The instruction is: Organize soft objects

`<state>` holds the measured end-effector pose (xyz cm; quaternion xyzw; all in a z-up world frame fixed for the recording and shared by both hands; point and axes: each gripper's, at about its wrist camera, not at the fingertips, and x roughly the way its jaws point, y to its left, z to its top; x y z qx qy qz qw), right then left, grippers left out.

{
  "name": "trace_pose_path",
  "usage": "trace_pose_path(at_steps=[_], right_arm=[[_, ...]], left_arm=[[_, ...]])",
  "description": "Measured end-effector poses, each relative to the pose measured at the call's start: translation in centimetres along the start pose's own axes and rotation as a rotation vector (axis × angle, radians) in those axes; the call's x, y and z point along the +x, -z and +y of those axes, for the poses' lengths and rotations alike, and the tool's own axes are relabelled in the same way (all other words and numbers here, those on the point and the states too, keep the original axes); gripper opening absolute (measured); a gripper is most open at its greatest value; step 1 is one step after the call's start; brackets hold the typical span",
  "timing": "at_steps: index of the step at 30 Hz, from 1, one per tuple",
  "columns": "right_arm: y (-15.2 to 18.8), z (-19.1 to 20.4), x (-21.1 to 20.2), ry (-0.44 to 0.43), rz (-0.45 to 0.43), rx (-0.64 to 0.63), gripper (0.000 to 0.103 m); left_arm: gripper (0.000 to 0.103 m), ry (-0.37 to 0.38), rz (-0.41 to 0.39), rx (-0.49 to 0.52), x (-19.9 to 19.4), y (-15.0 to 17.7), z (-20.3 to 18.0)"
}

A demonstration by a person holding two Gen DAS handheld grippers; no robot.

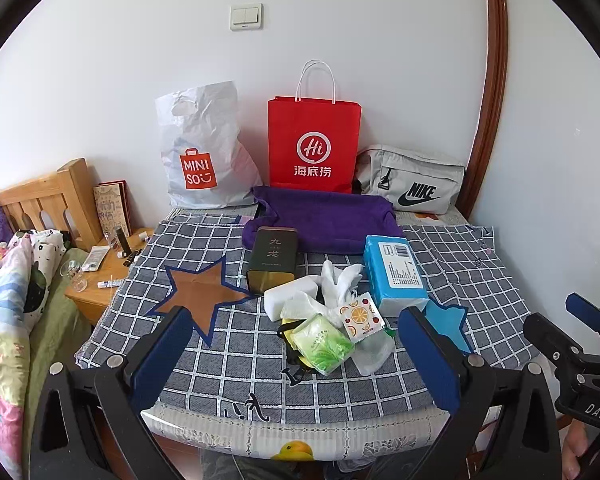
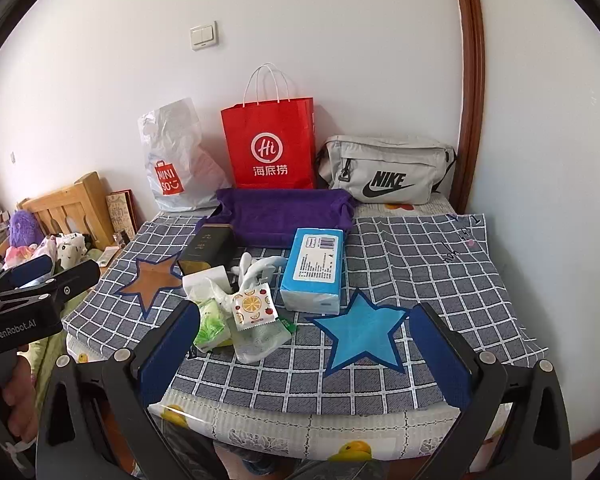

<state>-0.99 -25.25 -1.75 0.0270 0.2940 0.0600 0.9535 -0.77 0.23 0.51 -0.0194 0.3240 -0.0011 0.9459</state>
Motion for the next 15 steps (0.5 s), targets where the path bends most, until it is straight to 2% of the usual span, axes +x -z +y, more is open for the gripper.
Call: trace_pose_path(at_steps=[15], right_arm=[[0.11, 0.57, -0.13, -0.005, -0.001, -0.012, 0.103]], left_arm=[[0.103, -0.002, 0.0, 0.0, 0.09, 0.08, -0.05]])
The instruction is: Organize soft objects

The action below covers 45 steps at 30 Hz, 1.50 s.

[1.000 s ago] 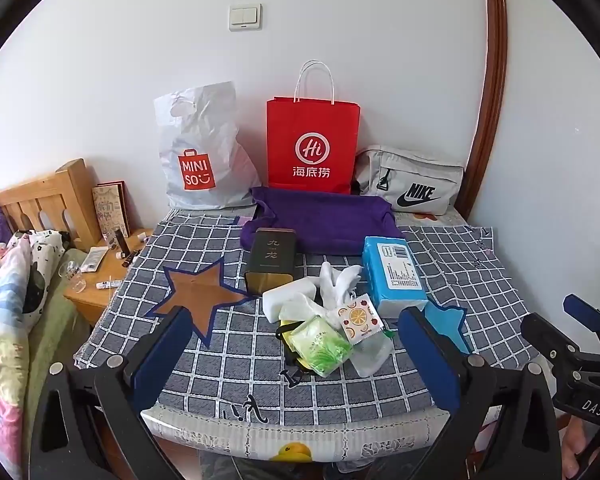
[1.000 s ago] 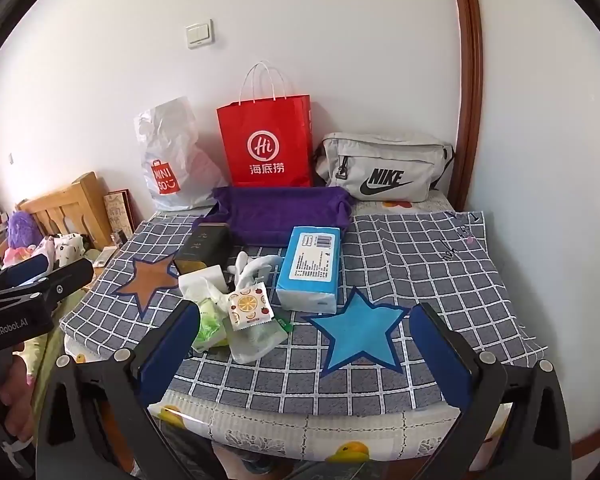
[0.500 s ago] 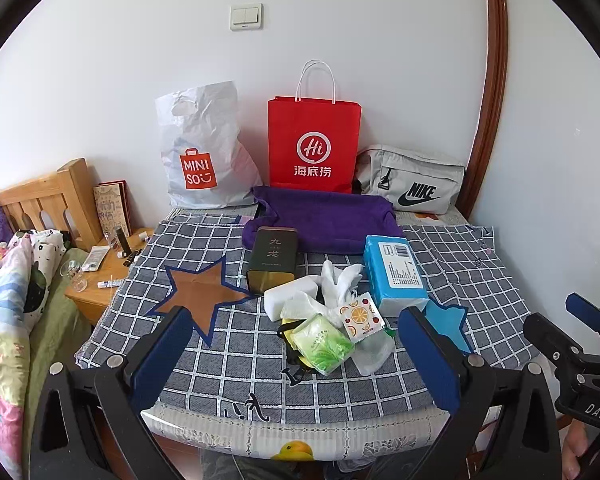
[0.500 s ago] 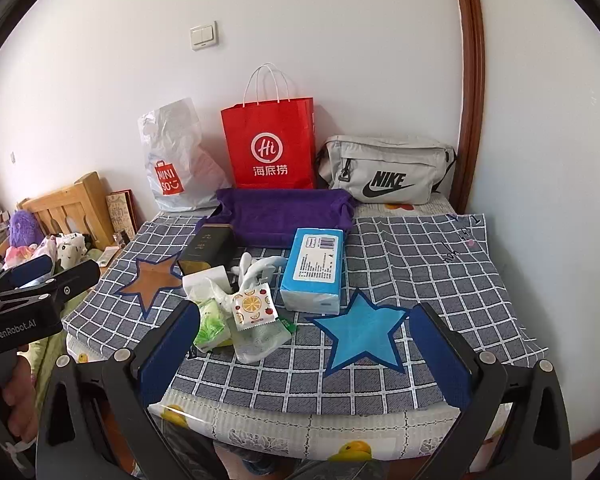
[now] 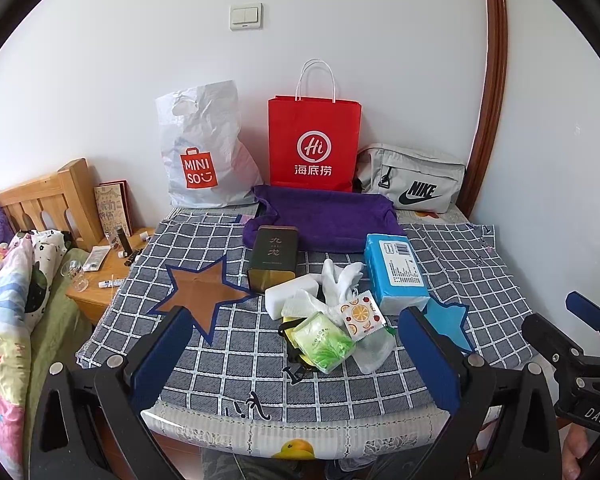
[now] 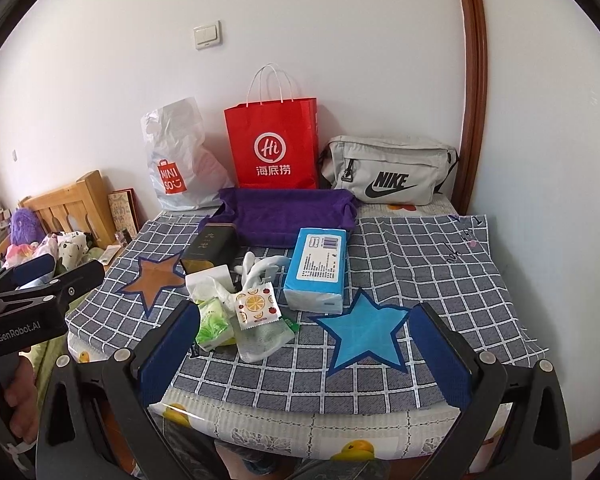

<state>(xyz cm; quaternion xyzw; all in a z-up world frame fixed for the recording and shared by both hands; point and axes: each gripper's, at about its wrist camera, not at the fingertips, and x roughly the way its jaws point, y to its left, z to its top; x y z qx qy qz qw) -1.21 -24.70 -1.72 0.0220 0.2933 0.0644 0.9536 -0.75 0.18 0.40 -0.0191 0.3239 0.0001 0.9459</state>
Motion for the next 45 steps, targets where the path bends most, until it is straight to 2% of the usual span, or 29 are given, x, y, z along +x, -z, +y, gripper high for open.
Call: trace_pose_path(at_steps=[45], right_arm=[[0.14, 0.75, -0.75, -0.007, -0.022, -0.021, 0.103]], left_arm=[[0.103, -0.002, -0.001, 0.003, -0.26, 0.3, 0.46]])
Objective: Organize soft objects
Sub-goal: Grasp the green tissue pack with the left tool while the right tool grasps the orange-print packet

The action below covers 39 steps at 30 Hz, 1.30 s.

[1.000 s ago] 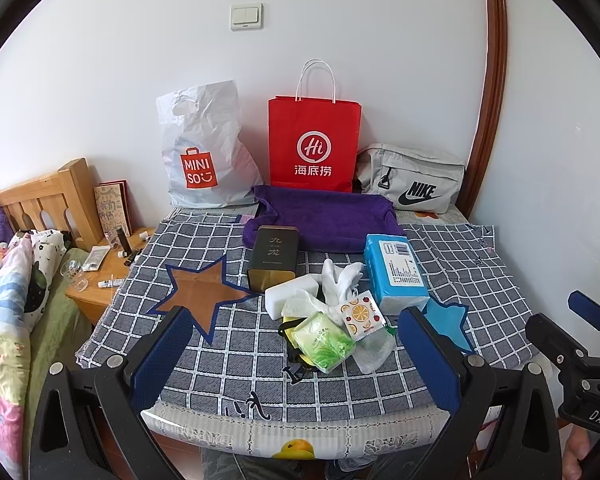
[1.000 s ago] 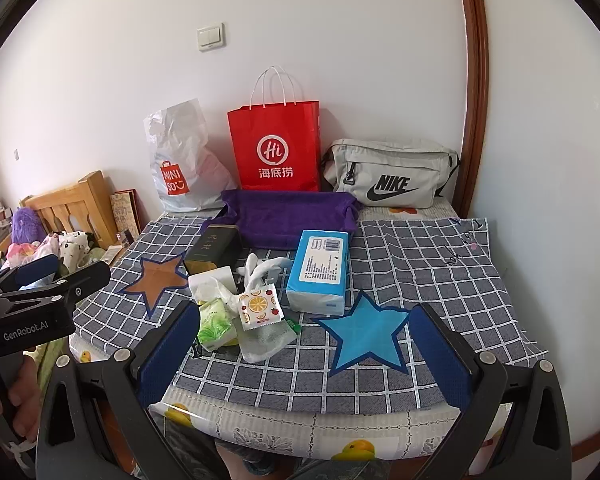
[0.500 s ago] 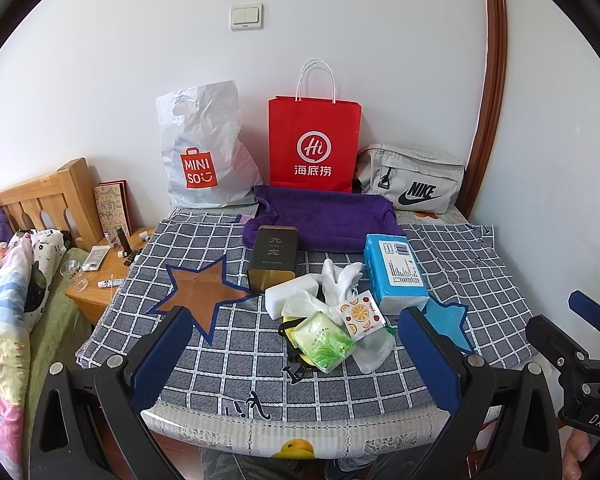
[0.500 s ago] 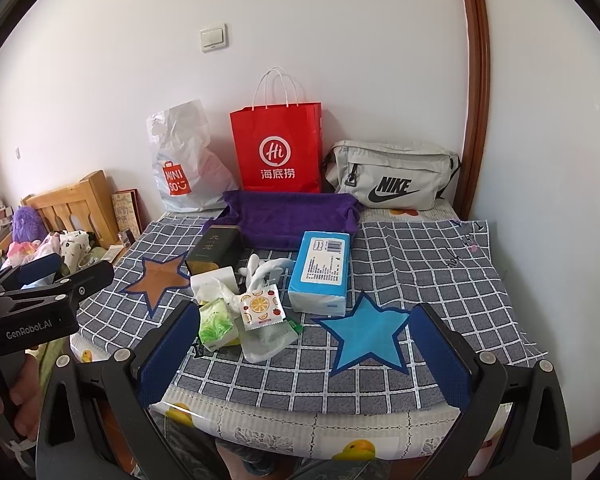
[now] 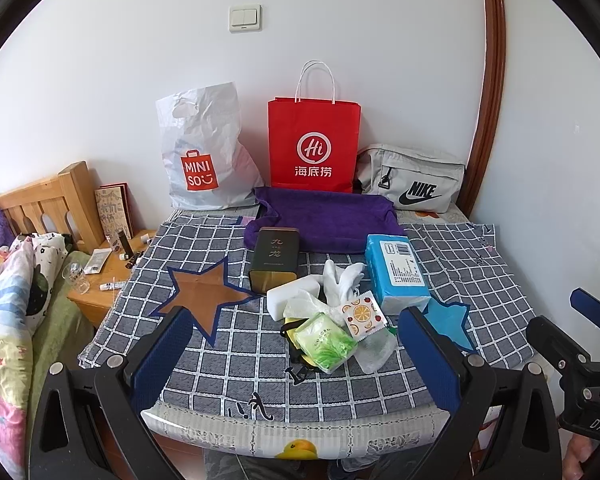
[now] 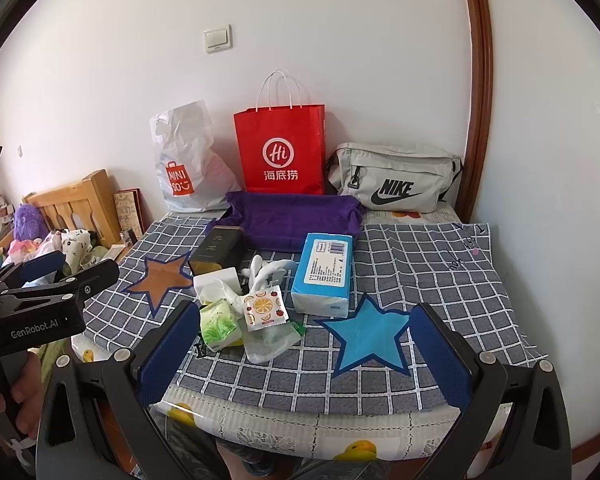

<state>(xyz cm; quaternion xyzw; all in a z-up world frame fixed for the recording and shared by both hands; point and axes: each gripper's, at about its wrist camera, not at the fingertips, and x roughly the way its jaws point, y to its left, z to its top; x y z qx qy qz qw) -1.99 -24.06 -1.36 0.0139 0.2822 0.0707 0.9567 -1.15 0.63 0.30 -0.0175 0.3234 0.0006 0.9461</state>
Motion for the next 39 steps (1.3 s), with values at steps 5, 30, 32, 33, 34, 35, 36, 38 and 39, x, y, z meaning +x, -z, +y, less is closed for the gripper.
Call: trace_pose_path(at_steps=[5, 30, 32, 33, 34, 35, 36, 38, 39], right_arm=[[0.0, 0.1, -0.1, -0.002, -0.002, -0.002, 0.103], [3.1, -1.9, 6.8, -0.01, 0.107, 0.036, 0.103], [3.5, -2.2, 7.8, -0.005, 0.126, 0.04, 0.103], [3.7, -2.3, 8.2, -0.004, 0.136, 0.043, 0.103], [3.8, -2.4, 8.7, -0.003, 0.145, 0.045, 0.103], [4.0, -2.5, 9.1, -0.002, 0.153, 0.047, 0.103], [4.2, -2.6, 9.6, -0.002, 0.161, 0.048, 0.103], [4.7, -2.9, 10.5, -0.002, 0.177, 0.049, 0.103], [4.9, -3.0, 10.8, -0.003, 0.184, 0.049, 0.103]], left_arm=[[0.103, 0.0, -0.001, 0.002, -0.1, -0.1, 0.0], [0.098, 0.04, 0.184, 0.015, 10.5, 3.0, -0.8], [0.098, 0.058, 0.208, 0.008, 11.5, 3.5, -0.9], [0.098, 0.073, 0.231, 0.0, 12.4, 3.8, -1.0], [0.098, 0.08, 0.245, -0.005, 12.9, 4.0, -1.1], [0.098, 0.087, 0.256, -0.011, 13.4, 4.2, -1.2], [0.098, 0.094, 0.275, -0.016, 14.3, 4.6, -1.4], [0.098, 0.1, 0.294, -0.014, 15.2, 5.0, -1.8], [0.098, 0.103, 0.305, -0.011, 15.8, 5.2, -2.1]])
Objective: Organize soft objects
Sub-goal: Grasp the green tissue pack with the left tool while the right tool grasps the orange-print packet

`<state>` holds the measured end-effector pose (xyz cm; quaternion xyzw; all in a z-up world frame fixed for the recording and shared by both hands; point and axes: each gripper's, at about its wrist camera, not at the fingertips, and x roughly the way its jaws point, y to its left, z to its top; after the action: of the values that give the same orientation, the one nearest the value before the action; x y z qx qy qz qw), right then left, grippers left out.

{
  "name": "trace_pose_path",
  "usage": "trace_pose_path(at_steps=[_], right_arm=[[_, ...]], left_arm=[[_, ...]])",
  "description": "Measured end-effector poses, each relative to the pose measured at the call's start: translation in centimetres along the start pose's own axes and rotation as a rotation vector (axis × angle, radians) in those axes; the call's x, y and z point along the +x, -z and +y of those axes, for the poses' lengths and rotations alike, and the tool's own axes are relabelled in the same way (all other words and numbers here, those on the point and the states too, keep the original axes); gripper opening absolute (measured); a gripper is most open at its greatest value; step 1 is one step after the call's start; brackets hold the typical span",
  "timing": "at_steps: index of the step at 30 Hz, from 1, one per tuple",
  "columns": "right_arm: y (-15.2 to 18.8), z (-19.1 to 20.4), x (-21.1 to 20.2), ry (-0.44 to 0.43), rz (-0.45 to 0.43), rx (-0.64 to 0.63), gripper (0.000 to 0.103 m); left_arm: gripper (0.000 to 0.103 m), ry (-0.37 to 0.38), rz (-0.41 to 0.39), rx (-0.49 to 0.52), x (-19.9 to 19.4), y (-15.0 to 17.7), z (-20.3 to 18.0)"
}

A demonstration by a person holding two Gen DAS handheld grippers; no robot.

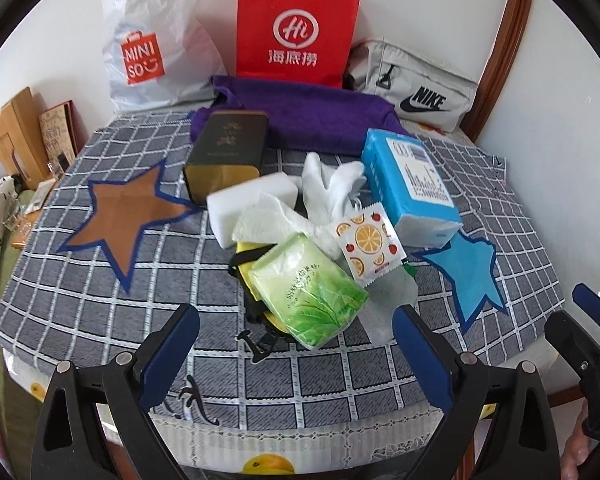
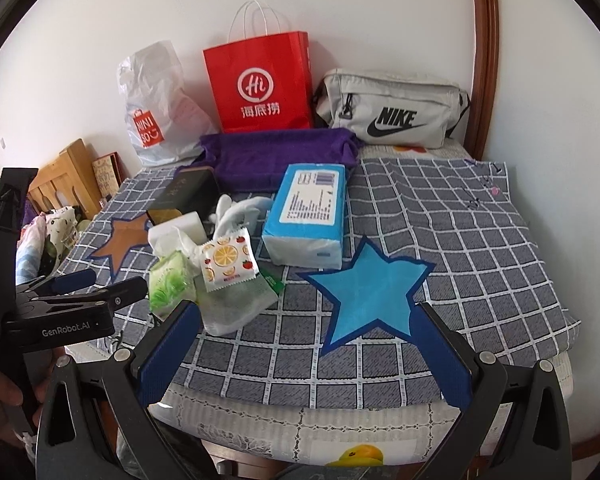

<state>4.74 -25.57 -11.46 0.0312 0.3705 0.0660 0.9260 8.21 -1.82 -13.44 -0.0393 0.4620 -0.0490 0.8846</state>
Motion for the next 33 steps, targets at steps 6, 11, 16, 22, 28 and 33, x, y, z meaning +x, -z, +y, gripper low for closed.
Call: trace_pose_path(at_steps=[6, 11, 16, 22, 28, 33], right_arm=[[0.4, -1.0, 2.1, -0.013, 0.028, 0.019, 0.103], [0.5, -1.5, 3.4, -0.036, 0.034, 0.027, 0.103], [0.5, -1.5, 4.5, -0.063, 0.052, 0.028, 0.103], [0.4, -1.0, 6.2, -0.09, 0.088, 0.015, 0.103], [-0.1, 0.5, 8.2, -0.134, 0.096, 0.002, 0.103], [-1.1, 2.7, 10.2, -0.15, 0.088, -0.045, 0.097]], left_arm=[[0.098, 0.022, 0.042, -0.015, 2.6, -0.2, -0.3], [0.098, 0.035, 0.059, -0.037, 4.5, -0.5, -0.2], [0.079, 0.056, 0.074, -0.038, 6.0, -0.9, -0.3], [0.072, 0.048, 0.04, -0.029, 5.0, -1.7, 0.1], [0.072, 0.011, 0.015, -0.01, 2.8, -2.8, 1.5], [0.072, -0.035, 0.013, -0.042, 2.6, -2.8, 4.3]])
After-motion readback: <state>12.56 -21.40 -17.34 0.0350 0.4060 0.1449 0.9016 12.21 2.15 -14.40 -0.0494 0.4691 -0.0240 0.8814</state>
